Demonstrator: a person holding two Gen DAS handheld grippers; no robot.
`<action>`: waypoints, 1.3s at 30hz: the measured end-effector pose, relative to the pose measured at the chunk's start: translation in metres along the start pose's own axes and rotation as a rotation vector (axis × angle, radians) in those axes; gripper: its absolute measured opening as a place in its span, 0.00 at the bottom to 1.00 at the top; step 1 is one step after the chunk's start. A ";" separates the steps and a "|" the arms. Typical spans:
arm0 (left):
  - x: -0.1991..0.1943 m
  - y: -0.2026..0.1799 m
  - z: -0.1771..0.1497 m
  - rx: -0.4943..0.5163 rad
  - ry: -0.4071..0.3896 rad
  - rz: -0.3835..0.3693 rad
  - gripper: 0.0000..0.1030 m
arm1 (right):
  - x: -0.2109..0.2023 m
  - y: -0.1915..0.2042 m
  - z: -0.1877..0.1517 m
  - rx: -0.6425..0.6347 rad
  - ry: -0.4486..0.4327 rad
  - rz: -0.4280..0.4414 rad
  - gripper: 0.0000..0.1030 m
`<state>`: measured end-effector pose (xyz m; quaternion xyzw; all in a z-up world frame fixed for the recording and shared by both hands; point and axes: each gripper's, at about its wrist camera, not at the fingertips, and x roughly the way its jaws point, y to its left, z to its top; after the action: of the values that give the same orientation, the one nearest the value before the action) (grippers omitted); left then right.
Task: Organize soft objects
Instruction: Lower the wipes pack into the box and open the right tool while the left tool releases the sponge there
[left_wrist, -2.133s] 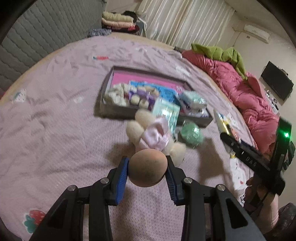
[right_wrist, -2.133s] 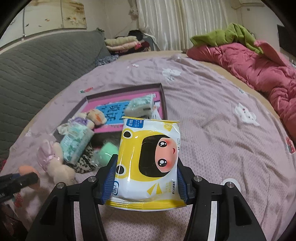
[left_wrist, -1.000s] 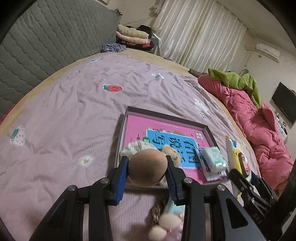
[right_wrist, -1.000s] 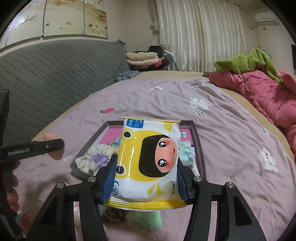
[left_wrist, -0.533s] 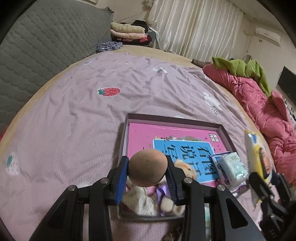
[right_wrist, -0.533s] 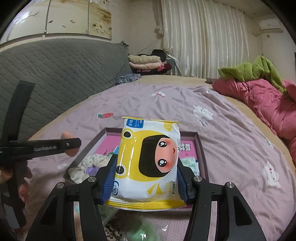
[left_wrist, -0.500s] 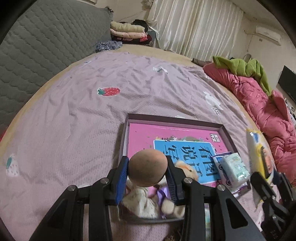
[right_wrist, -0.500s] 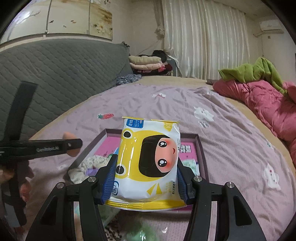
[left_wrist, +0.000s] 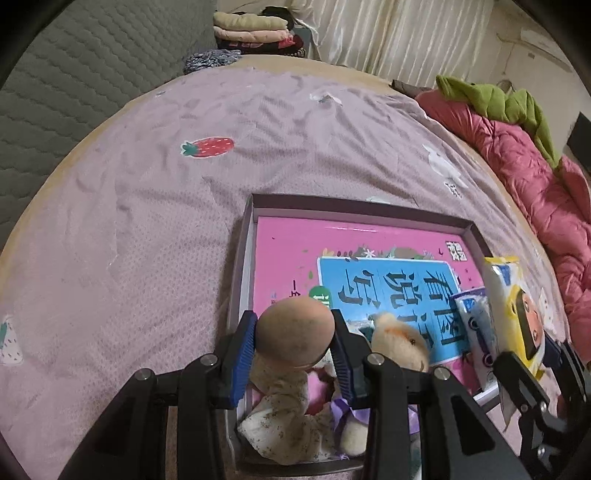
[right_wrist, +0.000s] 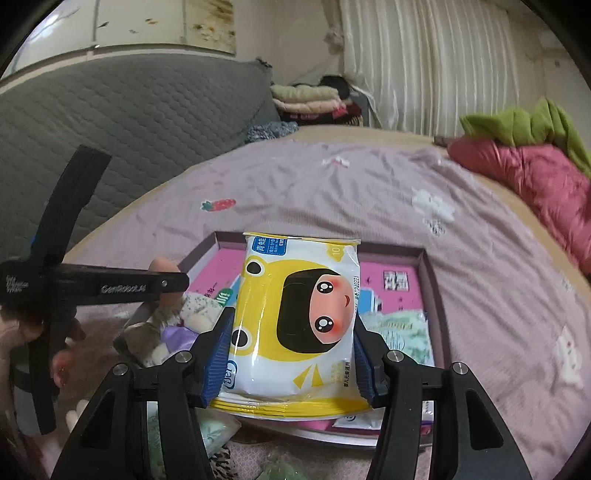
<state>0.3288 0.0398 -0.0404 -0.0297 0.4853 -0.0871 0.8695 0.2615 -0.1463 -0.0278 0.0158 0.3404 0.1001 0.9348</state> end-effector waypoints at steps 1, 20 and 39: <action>0.000 0.000 0.000 0.003 0.001 0.001 0.38 | 0.003 -0.001 -0.001 0.000 0.007 0.002 0.57; 0.007 -0.011 -0.007 0.067 0.033 0.041 0.39 | 0.029 0.004 -0.016 -0.050 0.125 -0.047 0.57; 0.009 -0.012 -0.009 0.080 0.050 0.049 0.39 | 0.031 0.005 -0.018 -0.041 0.130 -0.056 0.58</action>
<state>0.3241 0.0265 -0.0509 0.0193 0.5034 -0.0857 0.8596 0.2722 -0.1362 -0.0605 -0.0195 0.3987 0.0818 0.9132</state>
